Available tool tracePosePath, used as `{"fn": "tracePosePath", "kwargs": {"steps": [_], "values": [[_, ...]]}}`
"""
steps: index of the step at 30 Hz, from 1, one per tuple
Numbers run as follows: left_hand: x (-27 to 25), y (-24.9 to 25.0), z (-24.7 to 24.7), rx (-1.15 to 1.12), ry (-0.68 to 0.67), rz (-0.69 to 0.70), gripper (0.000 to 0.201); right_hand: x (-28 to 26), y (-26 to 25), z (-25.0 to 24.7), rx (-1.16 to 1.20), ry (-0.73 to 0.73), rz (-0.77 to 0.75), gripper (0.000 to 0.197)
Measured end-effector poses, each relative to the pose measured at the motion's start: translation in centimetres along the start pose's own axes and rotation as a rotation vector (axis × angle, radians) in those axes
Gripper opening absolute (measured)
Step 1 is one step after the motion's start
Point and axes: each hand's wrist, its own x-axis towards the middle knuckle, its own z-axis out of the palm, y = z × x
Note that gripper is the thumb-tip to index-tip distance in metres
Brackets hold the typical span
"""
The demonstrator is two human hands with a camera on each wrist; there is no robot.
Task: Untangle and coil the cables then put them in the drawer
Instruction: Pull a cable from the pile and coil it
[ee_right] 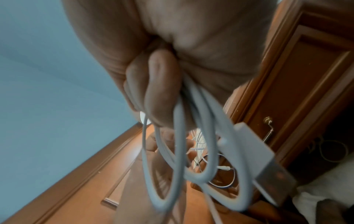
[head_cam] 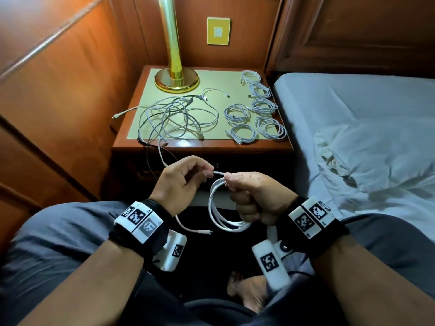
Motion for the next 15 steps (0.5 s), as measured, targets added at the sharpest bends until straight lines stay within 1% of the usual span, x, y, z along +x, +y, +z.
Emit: {"fn": "tracePosePath", "kwargs": {"steps": [3, 6, 8, 10, 11, 14, 15], "values": [[-0.5, 0.1, 1.0, -0.067, 0.008, -0.057, 0.008, -0.1, -0.4, 0.0, 0.09, 0.038, -0.008, 0.037], [-0.6, 0.7, 1.7, -0.156, 0.044, -0.15, 0.011, 0.1, -0.3, 0.0, 0.103, 0.098, -0.042, 0.042], [-0.6, 1.1, 1.9, -0.307, 0.058, -0.26, 0.016, 0.2, -0.2, -0.1, 0.116, 0.123, -0.08, 0.043], [-0.7, 1.4, 1.8, -0.536, 0.022, -0.38, 0.028, 0.4, -0.2, -0.2, 0.137, 0.125, -0.105, 0.043], [-0.8, 1.3, 1.8, -0.595, -0.006, -0.392, 0.029, 0.5, -0.1, -0.2, 0.147, 0.125, -0.113, 0.043], [-1.1, 1.3, 2.1, -0.549, -0.058, -0.319, 0.014, 0.6, -0.1, -0.2, 0.172, 0.13, -0.13, 0.044], [-1.1, 1.2, 2.1, -0.568, -0.059, -0.33, 0.011, 0.6, -0.1, -0.2, 0.175, 0.132, -0.135, 0.045]]}}
